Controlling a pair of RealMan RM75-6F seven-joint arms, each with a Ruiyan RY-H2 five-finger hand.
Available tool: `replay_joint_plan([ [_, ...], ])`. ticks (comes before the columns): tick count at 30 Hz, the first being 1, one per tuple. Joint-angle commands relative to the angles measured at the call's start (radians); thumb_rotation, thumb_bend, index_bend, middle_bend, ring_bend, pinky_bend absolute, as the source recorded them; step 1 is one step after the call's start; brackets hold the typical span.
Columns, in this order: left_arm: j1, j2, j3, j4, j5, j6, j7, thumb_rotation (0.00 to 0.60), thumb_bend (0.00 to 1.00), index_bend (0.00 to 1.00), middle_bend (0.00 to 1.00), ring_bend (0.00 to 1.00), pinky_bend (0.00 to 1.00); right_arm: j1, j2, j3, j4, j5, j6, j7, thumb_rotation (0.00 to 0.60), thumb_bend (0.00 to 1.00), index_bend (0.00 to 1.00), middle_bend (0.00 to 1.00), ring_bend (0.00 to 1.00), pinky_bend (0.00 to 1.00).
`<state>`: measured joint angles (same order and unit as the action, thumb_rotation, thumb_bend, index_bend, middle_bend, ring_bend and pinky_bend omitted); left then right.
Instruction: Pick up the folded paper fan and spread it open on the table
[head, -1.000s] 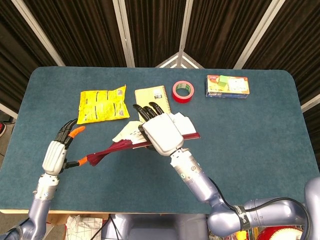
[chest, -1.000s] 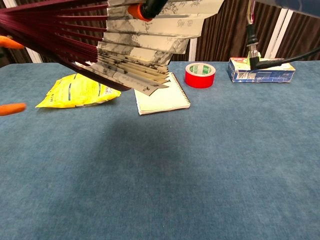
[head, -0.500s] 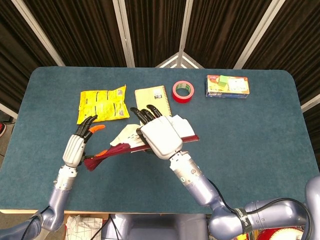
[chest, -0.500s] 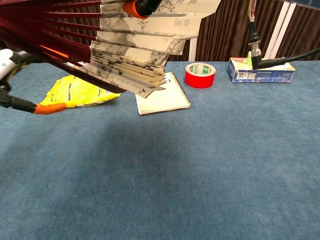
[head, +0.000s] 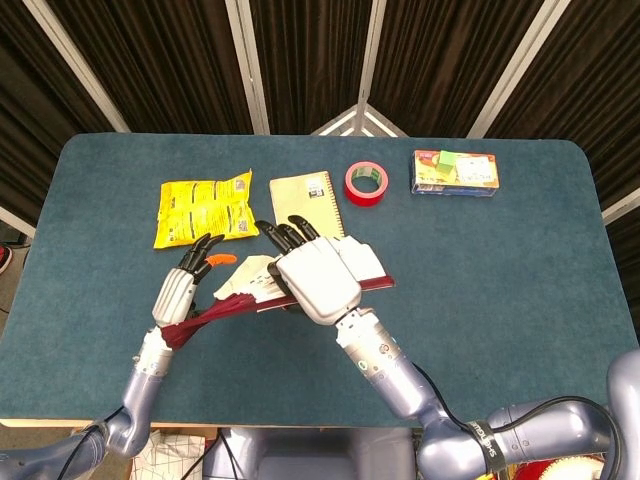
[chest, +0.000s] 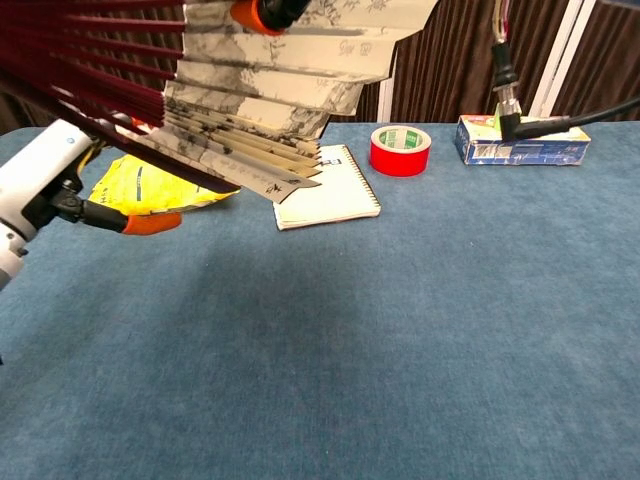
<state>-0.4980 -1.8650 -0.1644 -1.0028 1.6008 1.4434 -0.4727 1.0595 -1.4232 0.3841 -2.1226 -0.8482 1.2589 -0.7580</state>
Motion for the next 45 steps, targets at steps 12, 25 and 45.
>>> replay_joint_plan([
  [12, -0.020, -0.027, -0.028, -0.006, -0.027, 0.026, 0.100, 0.600, 0.50, 0.64, 0.30, 0.00, 0.20, -0.002, 0.017, -0.011, -0.040, 0.000, 0.018, 0.005, 0.600, 0.43, 0.92, 0.17, 0.23, 0.16],
  [25, -0.010, 0.027, -0.040, 0.082, -0.034, 0.088, 0.072, 0.600, 0.51, 0.64, 0.31, 0.00, 0.20, -0.067, 0.123, -0.020, 0.018, -0.026, 0.015, 0.095, 0.600, 0.43, 0.92, 0.17, 0.23, 0.16],
  [45, -0.074, 0.063, -0.039, 0.323, 0.062, 0.293, 0.211, 0.600, 0.44, 0.63, 0.31, 0.00, 0.20, -0.176, 0.167, -0.081, 0.162, -0.219, 0.000, 0.290, 0.600, 0.43, 0.92, 0.17, 0.23, 0.16],
])
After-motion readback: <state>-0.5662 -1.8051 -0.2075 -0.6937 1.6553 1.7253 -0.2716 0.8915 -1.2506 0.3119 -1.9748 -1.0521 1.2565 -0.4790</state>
